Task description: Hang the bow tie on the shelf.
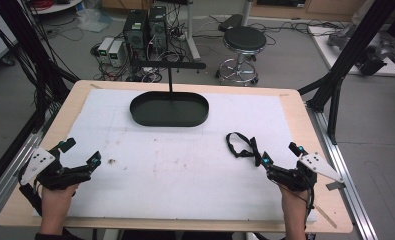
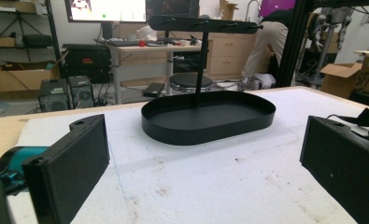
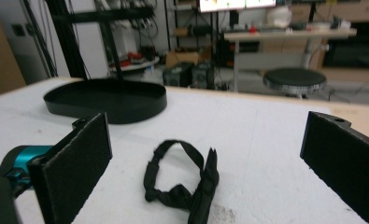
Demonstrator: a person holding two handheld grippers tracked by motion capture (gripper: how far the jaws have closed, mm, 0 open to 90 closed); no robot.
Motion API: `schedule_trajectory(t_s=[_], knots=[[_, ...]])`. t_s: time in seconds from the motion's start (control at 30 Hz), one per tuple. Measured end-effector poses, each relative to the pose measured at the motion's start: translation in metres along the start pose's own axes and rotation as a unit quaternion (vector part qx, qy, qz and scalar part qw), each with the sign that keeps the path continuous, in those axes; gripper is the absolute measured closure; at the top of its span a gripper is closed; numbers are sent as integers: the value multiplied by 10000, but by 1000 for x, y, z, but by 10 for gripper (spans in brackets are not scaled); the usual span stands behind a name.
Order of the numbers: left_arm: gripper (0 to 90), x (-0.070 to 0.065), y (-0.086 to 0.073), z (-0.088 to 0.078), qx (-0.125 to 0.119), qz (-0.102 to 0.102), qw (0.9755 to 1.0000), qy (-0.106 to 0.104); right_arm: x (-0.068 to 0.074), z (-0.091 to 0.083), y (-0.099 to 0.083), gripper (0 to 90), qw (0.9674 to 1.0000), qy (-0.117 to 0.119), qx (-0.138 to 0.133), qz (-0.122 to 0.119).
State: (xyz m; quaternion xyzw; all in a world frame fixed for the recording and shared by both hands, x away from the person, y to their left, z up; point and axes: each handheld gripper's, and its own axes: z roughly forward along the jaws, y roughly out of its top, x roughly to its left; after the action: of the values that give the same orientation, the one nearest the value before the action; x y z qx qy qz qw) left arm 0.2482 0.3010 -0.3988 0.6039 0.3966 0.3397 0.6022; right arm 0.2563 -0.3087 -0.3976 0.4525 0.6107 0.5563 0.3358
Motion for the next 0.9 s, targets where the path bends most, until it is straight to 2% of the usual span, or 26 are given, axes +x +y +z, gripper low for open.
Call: schedule_trajectory(t_s=[0.03, 0.1, 0.13, 0.17, 0.2, 0.27, 0.3, 0.33, 0.43, 0.53, 0.63, 0.77, 0.8, 0.83, 0.9], knots=[[18, 0, 0, 0, 0, 0, 10000, 0, 0, 0, 0, 12, 10000, 0, 0, 0], [18, 0, 0, 0, -2, -2, 10000, 2, -3, 7, 0, 12, 9998, -61, 184, 48], [18, 0, 0, 0, -1, 1, 10000, 4, -6, 14, 1, 12, 9990, -93, 401, 161], [18, 0, 0, 0, 1, -3, 10000, 3, -6, 14, 1, 12, 9990, -93, 401, 161], [18, 0, 0, 0, 7, -3, 10000, 6, -8, 21, 2, 12, 9977, -143, 620, 232], [18, 0, 0, 0, 17, -12, 10000, 1, -9, 28, 3, 12, 9964, -202, 799, 179], [18, 0, 0, 0, 19, -22, 10000, -2, -9, 28, 3, 12, 9964, -202, 799, 179], [18, 0, 0, 1, 19, -22, 10000, -13, -8, 37, 4, 12, 9943, -194, 1024, 236], [18, 0, 0, 1, 25, -26, 10000, -16, -8, 43, 4, 12, 9927, -220, 1167, 206], [18, 0, 0, 0, 38, -25, 10000, -10, -9, 57, 2, 12, 9882, -325, 1489, 127], [18, 0, 0, 1, 35, -38, 10000, -23, -10, 65, 0, 17, 9837, -435, 1737, 167], [18, 0, 0, 1, 34, -47, 10000, -28, -10, 73, -1, 17, 9798, -478, 1936, 161], [18, 0, 0, 1, 34, -47, 10000, -27, -9, 76, -2, 17, 9781, -490, 2018, 161], [18, 0, 0, 1, 34, -43, 10000, -26, -9, 82, -3, 62, 9744, -477, 2190, 153], [18, 0, 0, 1, 34, -41, 10000, -25, -8, 88, -5, 65, 9700, -434, 2385, 158]])
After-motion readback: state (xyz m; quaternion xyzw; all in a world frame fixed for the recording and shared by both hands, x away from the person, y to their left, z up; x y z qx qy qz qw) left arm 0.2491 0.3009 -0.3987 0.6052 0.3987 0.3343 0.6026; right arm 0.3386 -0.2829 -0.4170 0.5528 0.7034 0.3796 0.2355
